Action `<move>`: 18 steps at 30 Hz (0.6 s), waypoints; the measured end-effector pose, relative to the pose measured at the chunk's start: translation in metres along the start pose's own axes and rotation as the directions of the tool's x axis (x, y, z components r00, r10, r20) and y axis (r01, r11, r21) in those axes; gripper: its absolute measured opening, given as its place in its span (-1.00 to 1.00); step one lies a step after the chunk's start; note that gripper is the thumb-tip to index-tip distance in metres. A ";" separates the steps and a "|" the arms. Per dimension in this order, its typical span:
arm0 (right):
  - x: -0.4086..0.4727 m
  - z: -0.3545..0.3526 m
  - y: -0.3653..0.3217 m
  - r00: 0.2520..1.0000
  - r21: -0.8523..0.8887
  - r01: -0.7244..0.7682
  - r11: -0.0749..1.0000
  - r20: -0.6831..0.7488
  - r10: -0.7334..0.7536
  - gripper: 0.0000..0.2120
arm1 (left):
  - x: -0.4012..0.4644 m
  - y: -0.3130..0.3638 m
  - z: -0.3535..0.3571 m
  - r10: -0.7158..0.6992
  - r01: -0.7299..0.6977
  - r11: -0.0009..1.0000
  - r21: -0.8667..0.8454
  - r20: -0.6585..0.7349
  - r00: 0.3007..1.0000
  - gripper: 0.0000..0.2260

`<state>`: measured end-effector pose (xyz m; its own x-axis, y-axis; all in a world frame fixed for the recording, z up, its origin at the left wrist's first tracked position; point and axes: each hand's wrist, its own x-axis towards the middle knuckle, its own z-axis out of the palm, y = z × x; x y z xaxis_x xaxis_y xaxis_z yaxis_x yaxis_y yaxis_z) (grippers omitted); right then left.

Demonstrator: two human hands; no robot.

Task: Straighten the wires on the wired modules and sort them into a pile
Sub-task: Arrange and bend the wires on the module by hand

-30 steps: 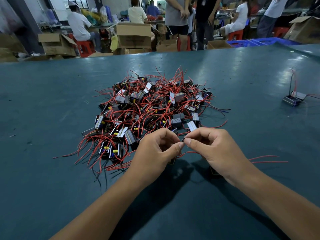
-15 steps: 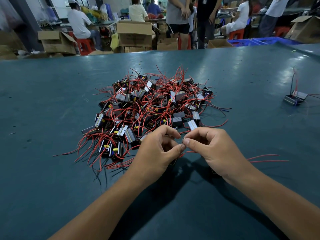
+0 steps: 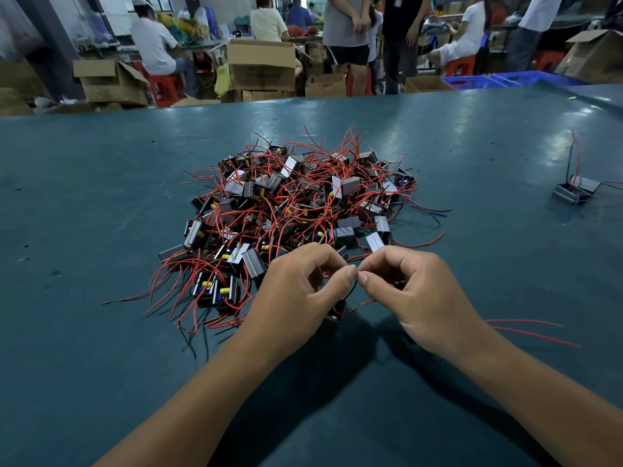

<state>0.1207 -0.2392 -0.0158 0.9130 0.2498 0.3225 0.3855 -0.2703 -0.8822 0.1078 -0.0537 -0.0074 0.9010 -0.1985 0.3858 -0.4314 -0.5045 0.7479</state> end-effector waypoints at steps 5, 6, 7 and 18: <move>0.001 -0.003 0.000 1.000 -0.017 0.022 1.000 -0.015 -0.022 -0.87 | -0.001 0.002 -0.001 0.024 -0.025 0.999 0.027 0.035 0.999 -0.89; 0.001 -0.003 0.000 1.000 -0.018 0.018 1.000 -0.013 -0.018 -0.86 | 0.000 0.001 -0.003 0.011 -0.011 1.000 0.007 0.019 1.000 -0.89; 0.002 -0.004 0.000 1.000 -0.022 0.017 1.000 -0.009 -0.017 -0.86 | 0.001 0.000 -0.005 -0.004 0.004 1.000 -0.019 0.001 1.000 -0.88; -0.002 -0.005 -0.008 0.958 -0.280 0.286 0.916 0.054 -0.282 -0.95 | 0.005 0.003 -0.009 -0.156 0.195 0.950 -0.245 0.172 0.973 -0.78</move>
<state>0.1161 -0.2422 -0.0079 0.7585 0.3662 0.5390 0.6516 -0.4368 -0.6202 0.1112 -0.0485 0.0015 0.9516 -0.2590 0.1657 -0.2449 -0.3123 0.9179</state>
